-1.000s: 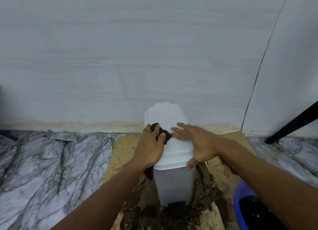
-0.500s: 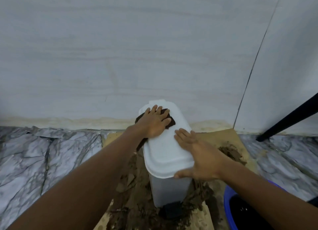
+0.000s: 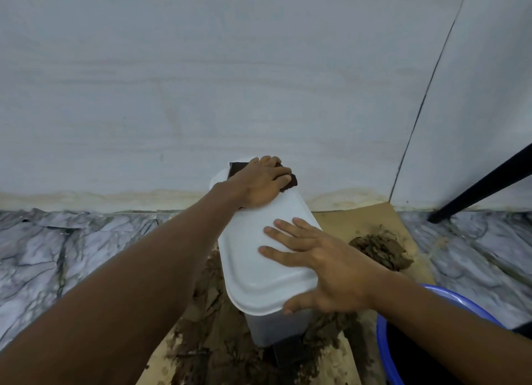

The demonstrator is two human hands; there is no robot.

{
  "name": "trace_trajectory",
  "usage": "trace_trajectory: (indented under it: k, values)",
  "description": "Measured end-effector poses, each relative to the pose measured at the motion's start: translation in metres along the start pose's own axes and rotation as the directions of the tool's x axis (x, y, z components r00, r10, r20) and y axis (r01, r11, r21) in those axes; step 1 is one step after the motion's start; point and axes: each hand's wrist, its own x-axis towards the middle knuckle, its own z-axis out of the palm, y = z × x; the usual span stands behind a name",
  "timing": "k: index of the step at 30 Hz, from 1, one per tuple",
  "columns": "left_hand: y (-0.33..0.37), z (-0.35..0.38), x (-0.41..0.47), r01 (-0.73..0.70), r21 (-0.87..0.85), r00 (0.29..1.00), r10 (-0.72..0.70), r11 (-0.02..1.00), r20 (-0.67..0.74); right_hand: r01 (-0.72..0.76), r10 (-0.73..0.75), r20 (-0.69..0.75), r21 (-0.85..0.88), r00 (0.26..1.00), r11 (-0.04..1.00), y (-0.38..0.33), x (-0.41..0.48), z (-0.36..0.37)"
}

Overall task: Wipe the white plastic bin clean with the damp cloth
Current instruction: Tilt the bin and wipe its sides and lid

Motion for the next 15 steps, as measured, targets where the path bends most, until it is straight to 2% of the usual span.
trace_trajectory:
  k: [4, 8, 10, 12, 15]
  values:
    - [0.001, -0.011, -0.024, 0.017, 0.047, 1.000, -0.018, 0.999, 0.005, 0.037, -0.037, 0.004, -0.013, 0.999, 0.999, -0.009, -0.004, 0.001]
    - [-0.003, -0.009, -0.070, -0.024, 0.070, 0.985, 0.035, 0.997, -0.167, 0.116, -0.116, -0.022, -0.017, 0.993, 0.993, -0.024, -0.010, 0.008]
    - [-0.005, -0.009, -0.094, 0.017, 0.052, 0.977, -0.005, 0.998, -0.214, 0.152, -0.152, -0.024, -0.007, 0.988, 0.988, -0.026, -0.013, 0.008]
    - [-0.009, -0.010, -0.111, 0.073, 0.096, 0.976, -0.052, 0.993, -0.209, 0.147, -0.146, -0.026, 0.021, 0.989, 0.989, -0.020, -0.019, 0.004]
    - [-0.014, -0.014, -0.121, 0.184, 0.120, 0.981, -0.175, 0.976, -0.081, 0.035, -0.032, -0.030, 0.106, 0.999, 0.994, -0.008, -0.027, -0.003]
